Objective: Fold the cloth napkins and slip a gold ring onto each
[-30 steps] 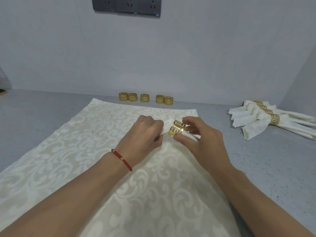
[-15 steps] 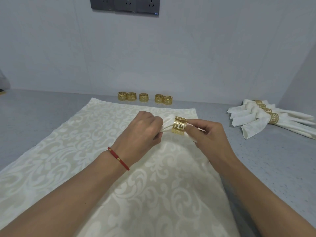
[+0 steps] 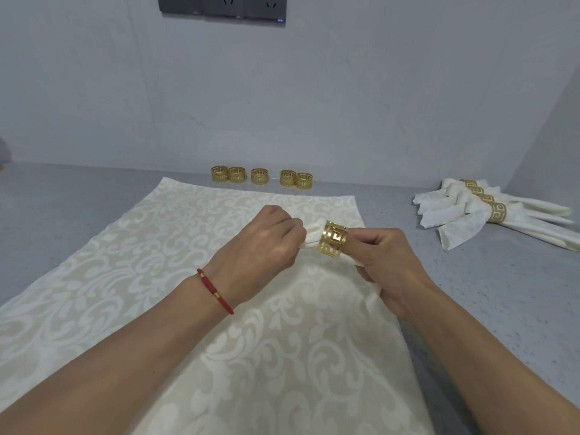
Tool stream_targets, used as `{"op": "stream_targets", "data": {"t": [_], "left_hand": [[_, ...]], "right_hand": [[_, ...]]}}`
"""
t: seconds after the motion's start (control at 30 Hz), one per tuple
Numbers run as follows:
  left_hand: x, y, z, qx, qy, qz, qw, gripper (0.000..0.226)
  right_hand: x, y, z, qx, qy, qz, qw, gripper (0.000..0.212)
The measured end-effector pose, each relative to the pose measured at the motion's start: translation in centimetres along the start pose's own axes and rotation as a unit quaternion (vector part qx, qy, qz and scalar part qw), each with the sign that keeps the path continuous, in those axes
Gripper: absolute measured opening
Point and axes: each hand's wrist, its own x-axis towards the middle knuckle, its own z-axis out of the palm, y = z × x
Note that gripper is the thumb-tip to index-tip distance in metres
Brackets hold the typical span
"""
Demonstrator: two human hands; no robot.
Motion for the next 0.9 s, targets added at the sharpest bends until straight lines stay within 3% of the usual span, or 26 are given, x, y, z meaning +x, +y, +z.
{"op": "stream_targets", "data": {"t": [0.1,0.2,0.33,0.43,0.53,0.6,0.63,0.77,0.9], "left_hand": [[0.0,0.2,0.2,-0.005,0.008,0.001,1.000,0.032],[-0.2,0.3,0.4,-0.002,0.001,0.011,1.000,0.037],[-0.1,0.4,0.2,-0.006,-0.001,0.013,1.000,0.028],[-0.2,0.4,0.0,-0.069,-0.036,-0.064,0.995,0.026],[0.0,0.3,-0.4,-0.221,-0.135,-0.230,0.938,0.056],[0.4,0.4,-1.0,-0.262,-0.164,-0.258,0.915,0.082],[0.6,0.6,-1.2,-0.286,-0.178,-0.261,0.905,0.081],[0.6,0.8,-1.4,-0.390,-0.192,-0.269,0.859,0.039],[0.3,0.3,-1.3,-0.462,-0.156,-0.325,0.810,0.030]], "right_hand": [[-0.4,-0.4,0.2,-0.003,-0.015,0.016,1.000,0.023],[-0.3,-0.2,0.4,0.006,-0.003,0.020,1.000,0.035],[-0.4,0.0,0.8,0.027,0.009,0.028,0.999,0.048],[-0.3,0.2,0.6,0.037,0.015,0.020,0.999,0.051],[-0.7,-0.1,0.4,0.045,-0.003,0.007,0.999,0.024],[-0.8,-0.1,0.7,0.041,-0.023,-0.014,0.999,0.016],[-0.8,-0.1,0.9,0.035,-0.032,-0.020,0.999,0.012],[-0.8,0.0,1.2,-0.013,-0.032,-0.021,0.999,0.004],[-1.0,-0.2,0.9,0.024,-0.021,-0.029,0.999,0.009]]}}
